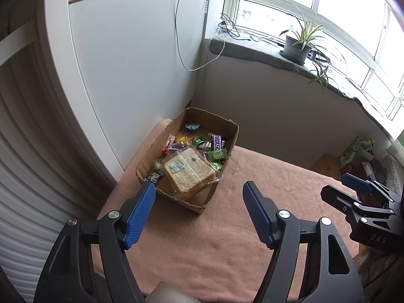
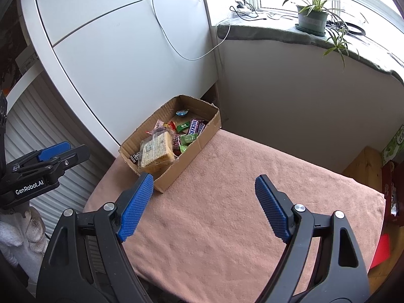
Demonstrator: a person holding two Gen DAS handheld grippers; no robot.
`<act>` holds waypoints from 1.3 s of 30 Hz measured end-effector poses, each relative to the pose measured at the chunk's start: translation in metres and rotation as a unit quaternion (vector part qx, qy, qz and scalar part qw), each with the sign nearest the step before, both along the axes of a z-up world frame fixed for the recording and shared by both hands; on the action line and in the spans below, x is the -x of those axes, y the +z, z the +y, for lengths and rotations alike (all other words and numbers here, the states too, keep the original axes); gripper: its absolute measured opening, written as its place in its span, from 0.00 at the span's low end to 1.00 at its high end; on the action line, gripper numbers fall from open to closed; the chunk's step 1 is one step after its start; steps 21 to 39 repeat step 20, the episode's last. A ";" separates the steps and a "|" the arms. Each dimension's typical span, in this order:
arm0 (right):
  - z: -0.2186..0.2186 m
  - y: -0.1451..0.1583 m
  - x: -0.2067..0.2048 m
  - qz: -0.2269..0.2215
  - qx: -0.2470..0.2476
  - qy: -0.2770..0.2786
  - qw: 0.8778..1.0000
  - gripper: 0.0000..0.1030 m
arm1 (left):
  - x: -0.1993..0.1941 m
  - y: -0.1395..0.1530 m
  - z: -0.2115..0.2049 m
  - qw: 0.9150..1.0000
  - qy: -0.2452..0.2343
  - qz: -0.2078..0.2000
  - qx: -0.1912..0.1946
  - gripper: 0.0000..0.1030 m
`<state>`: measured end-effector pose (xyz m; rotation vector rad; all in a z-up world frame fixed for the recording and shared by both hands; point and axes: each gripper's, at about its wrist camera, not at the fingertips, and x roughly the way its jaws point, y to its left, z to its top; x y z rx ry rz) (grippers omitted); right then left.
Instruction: Organize snacks
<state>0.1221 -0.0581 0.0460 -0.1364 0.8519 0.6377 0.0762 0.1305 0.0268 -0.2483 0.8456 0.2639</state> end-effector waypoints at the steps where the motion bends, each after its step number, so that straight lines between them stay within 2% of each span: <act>1: 0.000 0.000 0.000 0.000 0.001 -0.001 1.000 0.83 | -0.001 0.000 0.000 1.000 0.000 0.000 0.001 0.70; 20: -0.005 -0.014 -0.017 0.015 0.007 -0.010 1.000 0.83 | -0.012 -0.009 0.004 1.000 0.002 0.009 0.002 0.70; 39: -0.005 -0.014 -0.017 0.015 0.007 -0.010 1.000 0.83 | -0.012 -0.009 0.004 1.000 0.002 0.009 0.002 0.70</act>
